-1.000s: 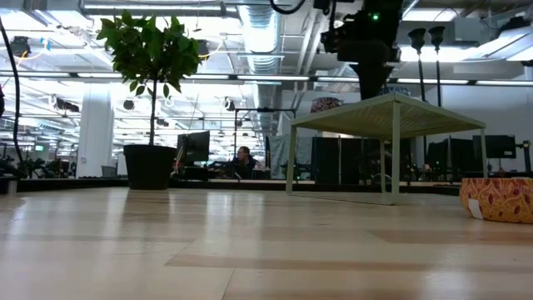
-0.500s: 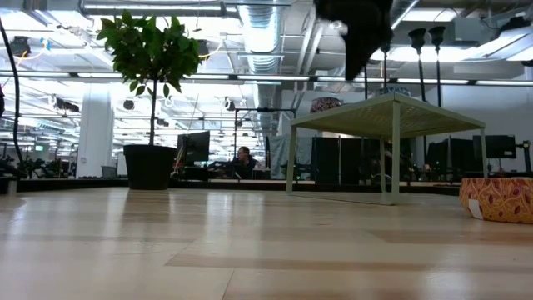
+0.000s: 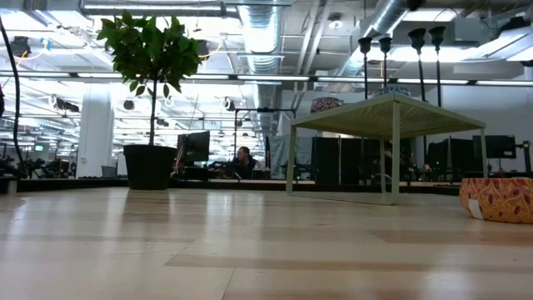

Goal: Pick & Place candle stick holders
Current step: Put the orange scented candle on the shelf

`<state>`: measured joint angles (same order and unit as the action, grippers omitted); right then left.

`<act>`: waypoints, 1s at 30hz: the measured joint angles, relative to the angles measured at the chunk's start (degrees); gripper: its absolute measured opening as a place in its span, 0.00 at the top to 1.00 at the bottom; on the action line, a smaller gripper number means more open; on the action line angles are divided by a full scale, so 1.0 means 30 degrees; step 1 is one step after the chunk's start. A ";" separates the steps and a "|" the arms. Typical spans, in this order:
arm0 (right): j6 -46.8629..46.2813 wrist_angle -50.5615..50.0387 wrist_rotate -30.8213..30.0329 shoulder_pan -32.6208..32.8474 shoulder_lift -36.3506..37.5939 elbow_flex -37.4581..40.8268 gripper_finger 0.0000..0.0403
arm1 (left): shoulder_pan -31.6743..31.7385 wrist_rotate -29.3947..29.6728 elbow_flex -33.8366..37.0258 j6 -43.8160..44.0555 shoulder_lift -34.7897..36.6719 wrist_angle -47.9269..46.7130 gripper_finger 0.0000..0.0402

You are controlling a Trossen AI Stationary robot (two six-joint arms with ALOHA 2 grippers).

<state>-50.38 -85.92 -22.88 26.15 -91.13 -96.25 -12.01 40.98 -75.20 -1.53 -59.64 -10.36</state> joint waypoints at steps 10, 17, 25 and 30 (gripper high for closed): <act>-0.8561 -0.0182 0.2619 0.5226 0.0146 0.2274 0.59 | -0.0882 -0.1293 0.0044 0.0104 0.0723 -0.0550 0.63; -1.2619 0.0457 0.1068 0.7496 0.0523 0.3907 0.29 | -0.0868 -0.2197 0.0015 0.0951 0.3789 -0.3233 0.61; -1.3810 0.4571 -0.0774 0.8778 0.1835 0.7929 0.20 | -0.0875 -0.2258 0.2084 0.1652 0.6791 -0.3609 0.63; -1.2677 0.9881 -0.0965 0.9135 0.2493 1.2015 0.20 | -0.0875 -0.3634 0.4248 0.2555 0.8234 -0.3554 0.61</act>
<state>-88.41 -56.28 -25.78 53.56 -83.65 -60.21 -14.63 30.08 -62.46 6.13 -34.93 -21.03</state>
